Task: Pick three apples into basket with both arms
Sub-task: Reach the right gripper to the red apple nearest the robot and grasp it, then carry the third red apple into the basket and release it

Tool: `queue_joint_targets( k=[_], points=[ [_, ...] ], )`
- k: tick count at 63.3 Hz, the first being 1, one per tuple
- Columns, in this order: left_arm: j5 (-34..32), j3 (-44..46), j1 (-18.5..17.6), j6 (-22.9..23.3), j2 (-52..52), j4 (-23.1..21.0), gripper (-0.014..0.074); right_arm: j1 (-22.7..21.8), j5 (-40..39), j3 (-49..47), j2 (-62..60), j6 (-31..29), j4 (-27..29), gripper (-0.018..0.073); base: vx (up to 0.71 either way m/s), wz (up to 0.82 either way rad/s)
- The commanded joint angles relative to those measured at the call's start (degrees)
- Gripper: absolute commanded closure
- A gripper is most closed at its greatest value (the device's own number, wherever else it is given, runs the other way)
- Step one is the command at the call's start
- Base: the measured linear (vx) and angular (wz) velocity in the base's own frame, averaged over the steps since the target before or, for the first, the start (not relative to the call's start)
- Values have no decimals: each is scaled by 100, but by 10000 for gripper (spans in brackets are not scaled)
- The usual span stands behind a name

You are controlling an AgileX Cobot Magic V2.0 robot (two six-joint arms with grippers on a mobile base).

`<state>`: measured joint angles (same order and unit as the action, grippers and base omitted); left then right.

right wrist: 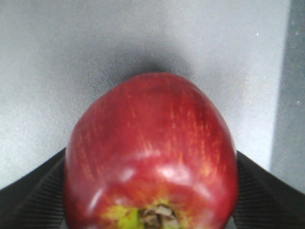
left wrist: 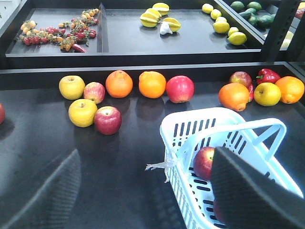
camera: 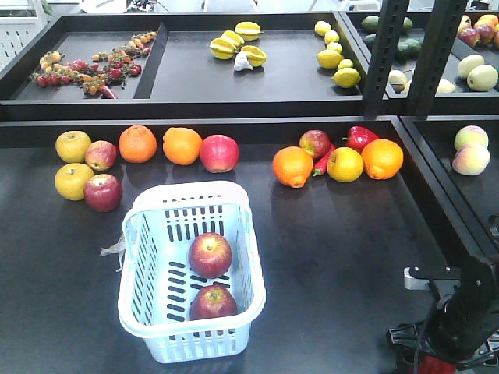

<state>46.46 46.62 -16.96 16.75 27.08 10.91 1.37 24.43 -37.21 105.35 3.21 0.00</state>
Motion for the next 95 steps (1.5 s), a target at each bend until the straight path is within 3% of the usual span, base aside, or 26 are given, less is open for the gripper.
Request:
queue_joint_targets(
  k=[1,23,32,52,74,84,95],
  points=[
    [-366,161,-1,43,46,53,63,-26,-95,-89,-177,39,-43,183,0,0],
    [-366,161,-1,43,46,53,63,-7,302,-89,-1304,27,321,206,0,0],
    [-366,161,-1,43,46,53,63,171,537,-89,-2246,-321,692,206,0,0],
    [-366,161,-1,43,46,53,63,1775,193,-273,-3668,-593,1535,206,0,0],
    [-366,161,-1,43,46,53,63,3661,-714,-1341,-2976,-588,1674,206,0,0],
    [-366,161,-1,43,46,53,63,4152,-904,-2032,-2218,-766,1657,206,0,0],
    [-366,161,-1,43,46,53,63,4267,-1024,-2570,-1401,-859,1657,202,0,0]
  ],
)
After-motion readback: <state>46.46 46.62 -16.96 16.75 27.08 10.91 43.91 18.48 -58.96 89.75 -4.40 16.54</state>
